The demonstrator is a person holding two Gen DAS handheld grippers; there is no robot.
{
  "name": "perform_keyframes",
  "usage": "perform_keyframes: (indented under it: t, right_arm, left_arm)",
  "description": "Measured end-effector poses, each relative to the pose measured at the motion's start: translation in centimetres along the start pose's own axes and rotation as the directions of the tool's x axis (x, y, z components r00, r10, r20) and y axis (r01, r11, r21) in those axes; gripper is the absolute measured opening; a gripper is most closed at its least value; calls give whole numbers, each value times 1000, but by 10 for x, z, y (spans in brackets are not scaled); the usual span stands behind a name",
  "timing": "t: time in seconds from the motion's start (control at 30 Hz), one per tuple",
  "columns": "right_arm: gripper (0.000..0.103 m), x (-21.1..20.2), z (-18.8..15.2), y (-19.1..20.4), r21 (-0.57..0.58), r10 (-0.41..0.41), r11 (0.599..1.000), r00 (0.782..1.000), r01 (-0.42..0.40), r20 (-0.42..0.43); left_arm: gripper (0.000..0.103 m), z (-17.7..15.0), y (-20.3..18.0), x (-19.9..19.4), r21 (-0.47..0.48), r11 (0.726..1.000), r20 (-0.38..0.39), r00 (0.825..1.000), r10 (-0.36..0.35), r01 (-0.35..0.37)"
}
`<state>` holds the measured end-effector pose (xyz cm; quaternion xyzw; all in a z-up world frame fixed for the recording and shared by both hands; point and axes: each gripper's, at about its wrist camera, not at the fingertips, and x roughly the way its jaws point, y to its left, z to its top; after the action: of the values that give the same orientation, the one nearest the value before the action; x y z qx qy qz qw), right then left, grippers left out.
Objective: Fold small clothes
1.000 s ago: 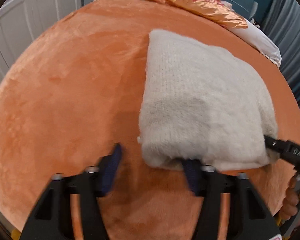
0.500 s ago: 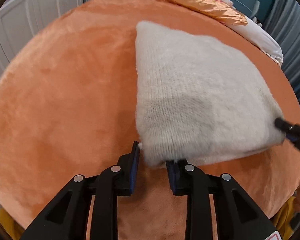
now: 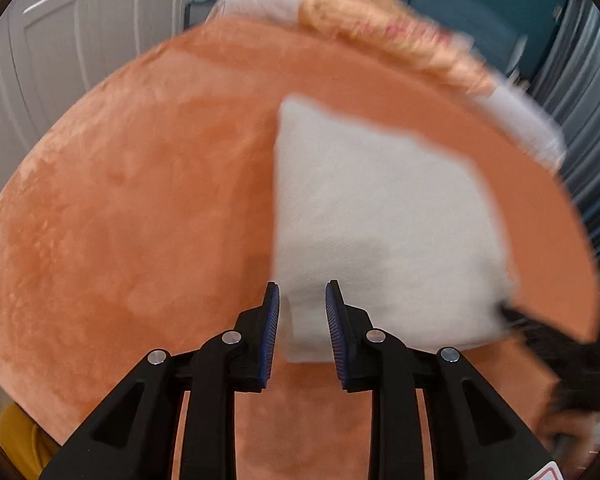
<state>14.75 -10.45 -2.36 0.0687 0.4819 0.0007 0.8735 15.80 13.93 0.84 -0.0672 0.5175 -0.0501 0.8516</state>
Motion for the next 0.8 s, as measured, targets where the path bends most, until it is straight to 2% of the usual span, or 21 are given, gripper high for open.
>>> perform_keyframes:
  t: [0.03,0.13,0.23,0.37,0.47,0.53,0.63,0.8]
  right_arm:
    - [10,4,-2,1,-7,-15,1000,1000,15,-7]
    - [11,17,-6,3,-4,-28,1000,999,28,-22]
    - [14,21,0,3,34,-8,999,999,9,-35]
    - [17,-12,-1,-4,121,65,991,998,-65,4]
    - [20,-35,-12,-1,130,60,989,998,-64,34]
    - [22,-47,-21,1,121,55,991,997,-61,48]
    - [36,-58,-37,8,96,22,995,998,-28,61]
    - [49,-67,-65,15,94,-9,996,997,2,74]
  left_arm:
    - [27,-3,0,10,13,1000,-24,1000,16,-16]
    - [28,-13,-3,18,49,997,-7,999,52,-52]
    - [28,-14,-10,17,84,992,5,995,98,-98]
    - [25,-11,-11,1,51,995,11,996,90,-90]
    - [26,-15,-16,-14,43,997,17,998,67,-67]
    - [34,-21,-21,-22,48,997,22,998,63,-64]
    - [42,-32,-31,-29,71,995,32,997,65,-67]
    - [52,-52,-44,-34,106,992,28,997,68,-71]
